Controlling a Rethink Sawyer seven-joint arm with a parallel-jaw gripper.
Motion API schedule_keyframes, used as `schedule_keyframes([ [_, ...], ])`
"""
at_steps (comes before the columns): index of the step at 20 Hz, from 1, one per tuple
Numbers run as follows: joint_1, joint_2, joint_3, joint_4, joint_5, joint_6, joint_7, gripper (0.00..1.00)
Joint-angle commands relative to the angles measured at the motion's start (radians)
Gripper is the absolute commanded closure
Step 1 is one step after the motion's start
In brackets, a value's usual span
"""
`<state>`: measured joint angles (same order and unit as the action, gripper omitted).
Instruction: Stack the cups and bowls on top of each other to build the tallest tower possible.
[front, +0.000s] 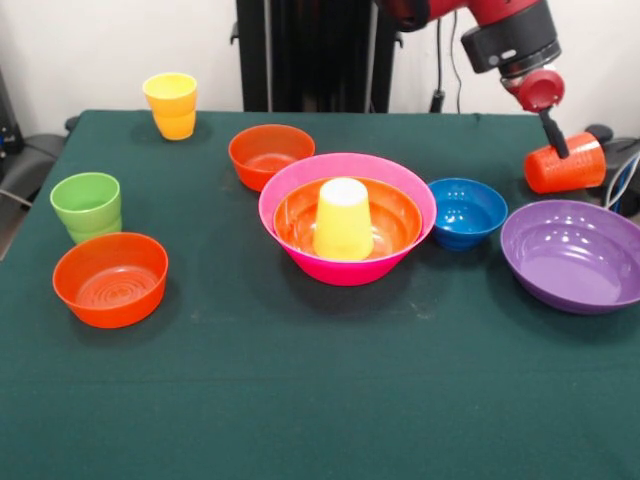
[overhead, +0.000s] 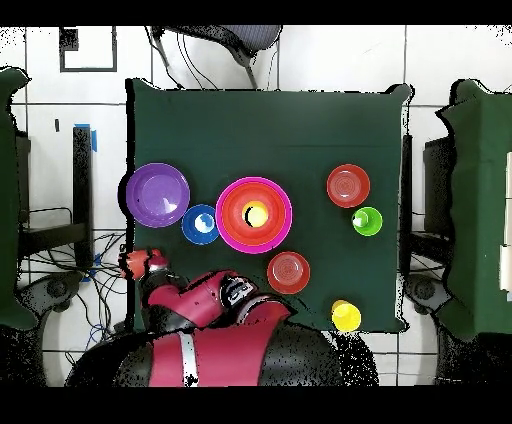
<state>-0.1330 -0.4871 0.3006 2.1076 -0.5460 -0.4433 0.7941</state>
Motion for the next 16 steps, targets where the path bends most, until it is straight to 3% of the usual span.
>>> schedule_keyframes([
  [1, 0.021, -0.008, -0.019, -0.107, -0.024, 0.042, 0.170, 0.00],
  [5, 0.079, -0.009, -0.083, -0.163, 0.003, 0.057, 0.134, 0.00],
  [10, 0.205, -0.017, -0.257, -0.225, 0.087, -0.035, 0.088, 0.00],
  [16, 0.252, -0.003, -0.315, -0.251, 0.077, -0.079, 0.111, 0.00],
])
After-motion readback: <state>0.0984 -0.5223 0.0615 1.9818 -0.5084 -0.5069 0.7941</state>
